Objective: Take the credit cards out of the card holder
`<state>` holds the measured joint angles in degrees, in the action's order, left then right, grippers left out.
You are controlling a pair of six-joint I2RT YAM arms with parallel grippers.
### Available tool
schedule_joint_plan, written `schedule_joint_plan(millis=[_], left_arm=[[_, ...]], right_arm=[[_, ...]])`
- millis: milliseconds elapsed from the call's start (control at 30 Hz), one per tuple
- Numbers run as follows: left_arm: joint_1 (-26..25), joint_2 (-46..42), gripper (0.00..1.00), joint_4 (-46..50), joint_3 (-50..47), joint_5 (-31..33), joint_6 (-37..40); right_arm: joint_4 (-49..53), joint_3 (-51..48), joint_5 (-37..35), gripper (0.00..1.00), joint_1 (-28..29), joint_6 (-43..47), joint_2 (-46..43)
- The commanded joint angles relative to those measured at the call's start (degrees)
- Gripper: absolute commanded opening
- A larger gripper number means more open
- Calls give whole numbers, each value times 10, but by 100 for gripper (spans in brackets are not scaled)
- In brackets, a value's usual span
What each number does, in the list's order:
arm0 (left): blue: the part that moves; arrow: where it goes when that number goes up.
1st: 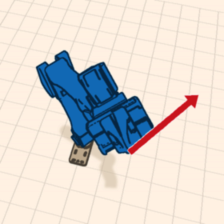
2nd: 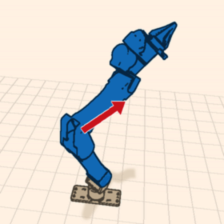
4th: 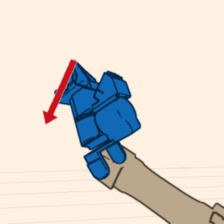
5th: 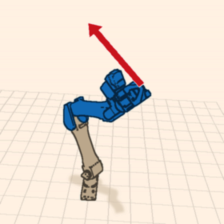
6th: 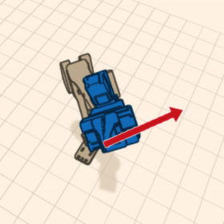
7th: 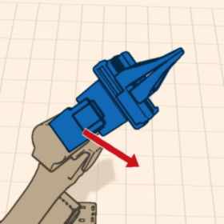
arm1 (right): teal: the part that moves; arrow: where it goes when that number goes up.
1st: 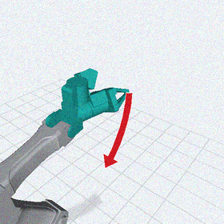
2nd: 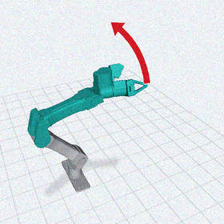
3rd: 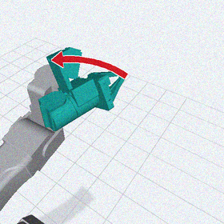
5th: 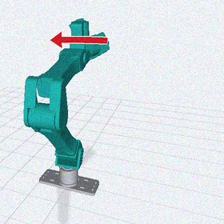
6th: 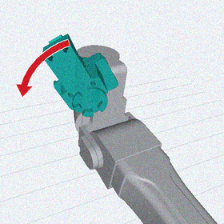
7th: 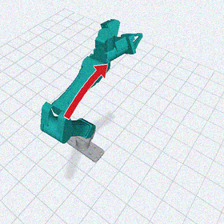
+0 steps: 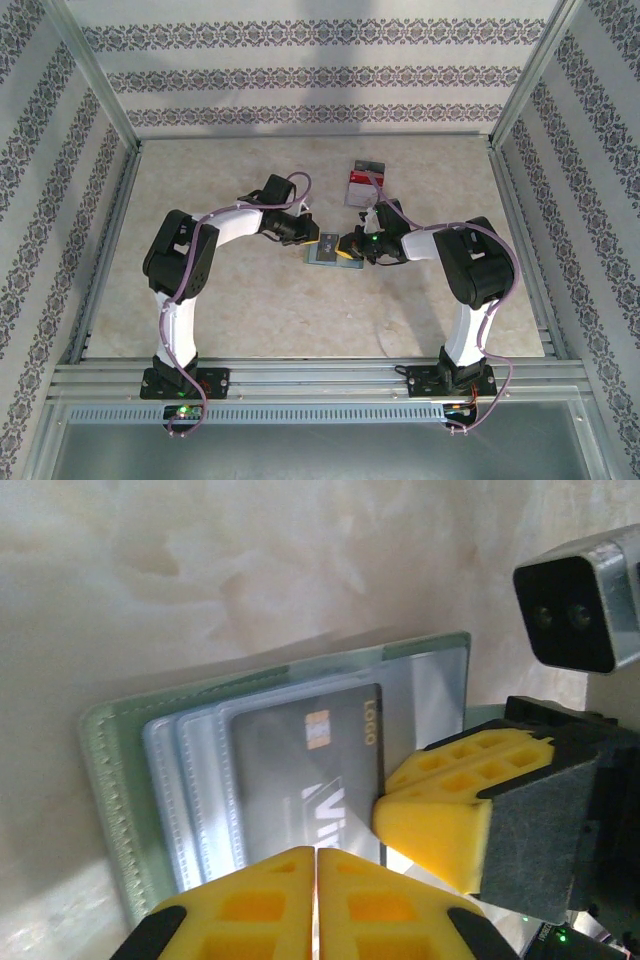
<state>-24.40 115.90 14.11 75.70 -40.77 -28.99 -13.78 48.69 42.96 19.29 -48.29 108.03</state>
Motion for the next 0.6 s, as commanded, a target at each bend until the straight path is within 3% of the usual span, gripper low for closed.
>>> schedule_joint_plan(millis=[0,567], left_arm=[[-9,19,10,23,19,-8,-1],[-14,57,7,73,38,45,29]], right_arm=[[3,3,-7,0,5,-1,10],[12,4,-11,0,6,5,11]])
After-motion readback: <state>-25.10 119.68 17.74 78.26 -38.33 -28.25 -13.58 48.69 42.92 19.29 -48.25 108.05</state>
